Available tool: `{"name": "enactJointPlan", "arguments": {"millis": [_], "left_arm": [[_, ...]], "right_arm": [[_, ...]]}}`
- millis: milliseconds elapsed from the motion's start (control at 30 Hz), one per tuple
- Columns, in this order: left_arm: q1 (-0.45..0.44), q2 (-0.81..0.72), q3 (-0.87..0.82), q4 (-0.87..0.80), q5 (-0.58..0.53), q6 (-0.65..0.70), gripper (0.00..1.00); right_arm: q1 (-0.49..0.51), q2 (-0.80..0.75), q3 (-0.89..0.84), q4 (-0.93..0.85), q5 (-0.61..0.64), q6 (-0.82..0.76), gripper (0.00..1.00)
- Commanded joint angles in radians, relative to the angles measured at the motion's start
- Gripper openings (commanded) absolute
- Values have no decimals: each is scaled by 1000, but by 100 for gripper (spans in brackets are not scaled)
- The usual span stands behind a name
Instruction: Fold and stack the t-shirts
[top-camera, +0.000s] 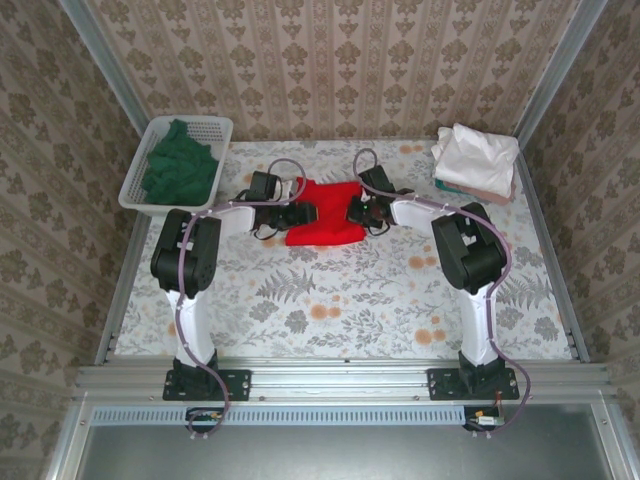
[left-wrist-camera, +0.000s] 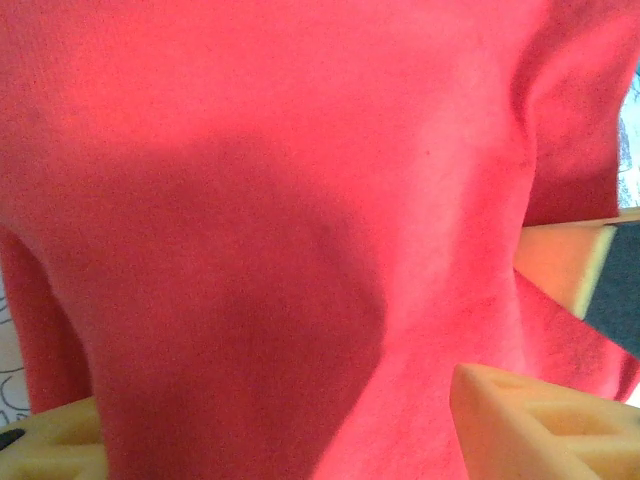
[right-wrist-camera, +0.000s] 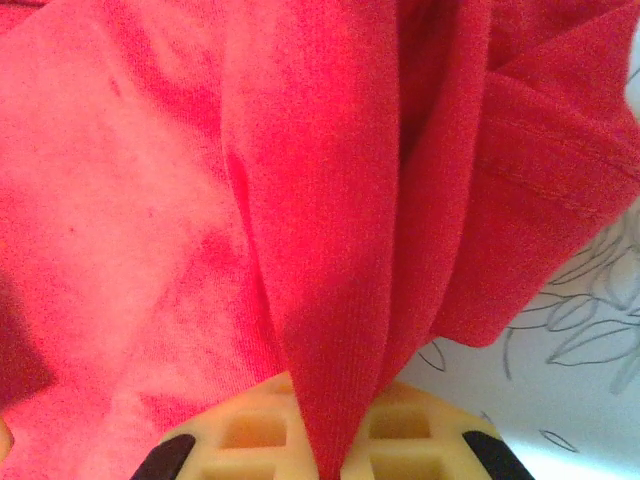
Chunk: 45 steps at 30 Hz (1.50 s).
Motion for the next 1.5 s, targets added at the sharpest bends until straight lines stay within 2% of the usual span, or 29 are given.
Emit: {"name": "enactJointPlan", "arguments": {"millis": [0, 333, 433, 500, 600, 767, 900, 1067, 1300, 1467], "left_arm": [[15, -42, -14, -36, 24, 2, 68], [112, -144, -95, -41, 29, 20, 68], [135, -164, -115, -41, 30, 24, 68], [146, -177, -131, -39, 30, 24, 68], [156, -187, -145, -37, 33, 26, 68], [164, -184, -156, -33, 37, 26, 68], [170, -177, -164, -27, 38, 27, 68], [176, -154, -162, -15, 53, 20, 67], [183, -145, -163, -27, 65, 24, 67], [184, -150, -166, -21, 64, 22, 67]], "right_arm": [[-9, -80, 54, -118, 97, -107, 0], [-97, -124, 175, -268, 163, -381, 0], [-124, -105, 268, -327, 216, -473, 0], [-139, -97, 308, -327, 291, -540, 0], [-178, -75, 377, -313, 333, -609, 0], [-249, -27, 513, -320, 381, -646, 0], [-324, -19, 580, -330, 346, -607, 0], [-346, 33, 704, -400, 437, -679, 0], [-354, 43, 703, -292, 587, -830, 0], [-355, 45, 706, -286, 639, -909, 0]]}}
